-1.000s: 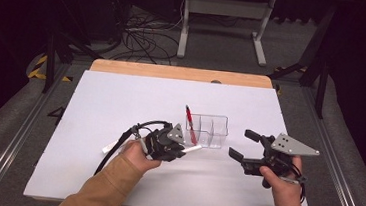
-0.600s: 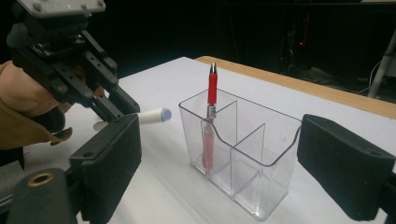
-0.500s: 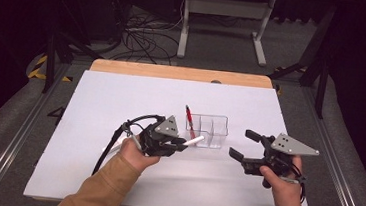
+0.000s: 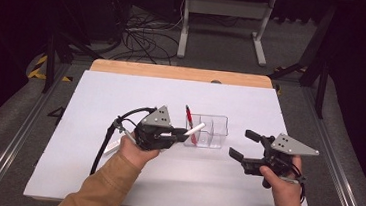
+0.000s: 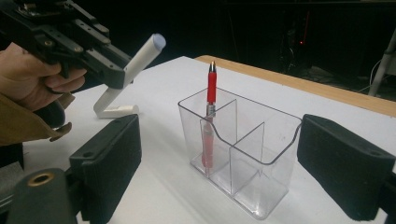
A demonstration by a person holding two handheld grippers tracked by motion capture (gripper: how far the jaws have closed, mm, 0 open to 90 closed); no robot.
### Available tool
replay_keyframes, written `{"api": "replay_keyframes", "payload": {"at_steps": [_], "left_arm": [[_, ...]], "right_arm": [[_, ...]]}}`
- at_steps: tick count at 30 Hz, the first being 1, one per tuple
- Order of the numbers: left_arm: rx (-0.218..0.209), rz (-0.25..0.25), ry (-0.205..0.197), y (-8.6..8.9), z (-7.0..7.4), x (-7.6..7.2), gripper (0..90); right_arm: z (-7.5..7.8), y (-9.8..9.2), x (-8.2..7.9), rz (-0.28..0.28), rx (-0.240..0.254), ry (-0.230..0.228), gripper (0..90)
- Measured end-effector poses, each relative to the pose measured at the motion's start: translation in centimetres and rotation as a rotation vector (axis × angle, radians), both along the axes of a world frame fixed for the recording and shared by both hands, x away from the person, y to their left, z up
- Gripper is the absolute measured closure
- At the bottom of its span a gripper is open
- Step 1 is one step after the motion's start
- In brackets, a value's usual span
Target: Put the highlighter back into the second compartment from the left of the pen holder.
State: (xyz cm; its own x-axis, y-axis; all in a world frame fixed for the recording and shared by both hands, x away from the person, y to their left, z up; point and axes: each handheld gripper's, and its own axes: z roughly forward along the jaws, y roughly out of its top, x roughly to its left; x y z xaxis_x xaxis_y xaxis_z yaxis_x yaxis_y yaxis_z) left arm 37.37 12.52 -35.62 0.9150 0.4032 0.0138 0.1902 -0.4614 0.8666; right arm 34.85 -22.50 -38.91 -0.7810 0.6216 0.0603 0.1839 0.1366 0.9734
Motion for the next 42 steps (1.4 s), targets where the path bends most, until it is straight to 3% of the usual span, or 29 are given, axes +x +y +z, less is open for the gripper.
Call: {"api": "replay_keyframes", "payload": {"at_steps": [13, 28, 42], "left_arm": [[-0.171, 0.001, -0.001, -0.3, 0.8, 1.0, 78.8], [-0.317, 0.009, -0.038, -1.4, 0.7, 2.5, 78.8], [-0.39, 0.009, -0.06, -3.4, 0.0, 4.3, 78.7]], "right_arm": [[0.0, -0.1, 0.0, 0.002, 0.006, -0.003, 14.3], [0.1, -0.3, -0.1, -0.001, 0.009, -0.005, 14.3], [0.3, -0.5, -0.1, -0.004, 0.019, -0.009, 14.3]]}}
